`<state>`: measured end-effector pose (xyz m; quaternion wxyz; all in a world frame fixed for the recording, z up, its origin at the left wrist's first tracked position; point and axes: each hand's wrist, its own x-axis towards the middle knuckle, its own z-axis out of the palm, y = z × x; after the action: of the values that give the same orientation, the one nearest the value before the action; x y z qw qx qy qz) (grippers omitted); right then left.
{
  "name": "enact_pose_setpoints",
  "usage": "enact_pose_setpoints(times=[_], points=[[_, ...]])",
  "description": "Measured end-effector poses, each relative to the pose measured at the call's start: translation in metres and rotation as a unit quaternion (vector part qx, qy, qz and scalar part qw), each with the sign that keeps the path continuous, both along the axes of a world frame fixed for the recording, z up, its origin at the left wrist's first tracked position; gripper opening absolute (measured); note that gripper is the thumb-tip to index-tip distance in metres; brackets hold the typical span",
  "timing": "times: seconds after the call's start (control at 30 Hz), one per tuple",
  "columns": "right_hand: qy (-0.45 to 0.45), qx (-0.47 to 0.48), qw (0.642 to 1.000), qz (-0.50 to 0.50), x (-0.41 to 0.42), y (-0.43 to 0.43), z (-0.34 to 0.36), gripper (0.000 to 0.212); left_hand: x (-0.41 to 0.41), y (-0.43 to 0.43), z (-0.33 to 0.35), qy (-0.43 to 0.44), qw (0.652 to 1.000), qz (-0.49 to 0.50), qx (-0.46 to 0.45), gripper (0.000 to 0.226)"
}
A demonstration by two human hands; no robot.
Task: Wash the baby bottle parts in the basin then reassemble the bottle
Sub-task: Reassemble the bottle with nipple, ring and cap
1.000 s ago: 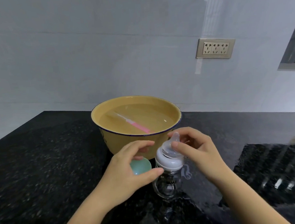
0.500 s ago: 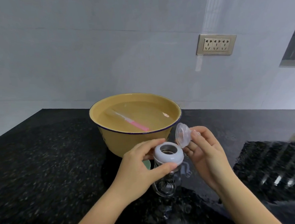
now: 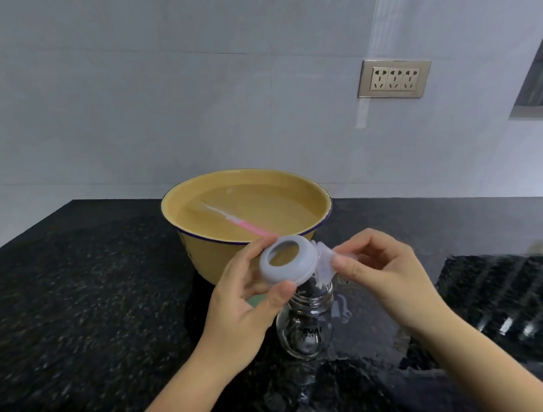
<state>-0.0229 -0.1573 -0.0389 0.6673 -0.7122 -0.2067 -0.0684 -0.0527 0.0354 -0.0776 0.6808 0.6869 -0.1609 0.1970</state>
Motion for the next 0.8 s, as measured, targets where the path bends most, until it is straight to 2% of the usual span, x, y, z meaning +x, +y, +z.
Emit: enact_pose_setpoints(times=[0.27,0.53,0.63,0.8], points=[[-0.062,-0.22,0.973,-0.023,-0.003,0.0,0.023,0.026,-0.003,0.001,0.002,-0.025,0.999,0.01,-0.031,0.065],[-0.03,-0.296,0.954,-0.035,-0.004,0.01,0.035,0.02,-0.005,-0.002,0.006,-0.038,0.997,-0.005,-0.065,0.068],[-0.041,-0.382,0.922,-0.051,-0.005,0.018,0.044,0.019,-0.005,-0.003,0.006,-0.037,0.997,-0.01,-0.067,0.069],[-0.058,-0.51,0.858,-0.011,-0.007,0.034,0.052,0.016,-0.004,-0.002,0.005,-0.018,0.996,-0.017,-0.08,0.068]])
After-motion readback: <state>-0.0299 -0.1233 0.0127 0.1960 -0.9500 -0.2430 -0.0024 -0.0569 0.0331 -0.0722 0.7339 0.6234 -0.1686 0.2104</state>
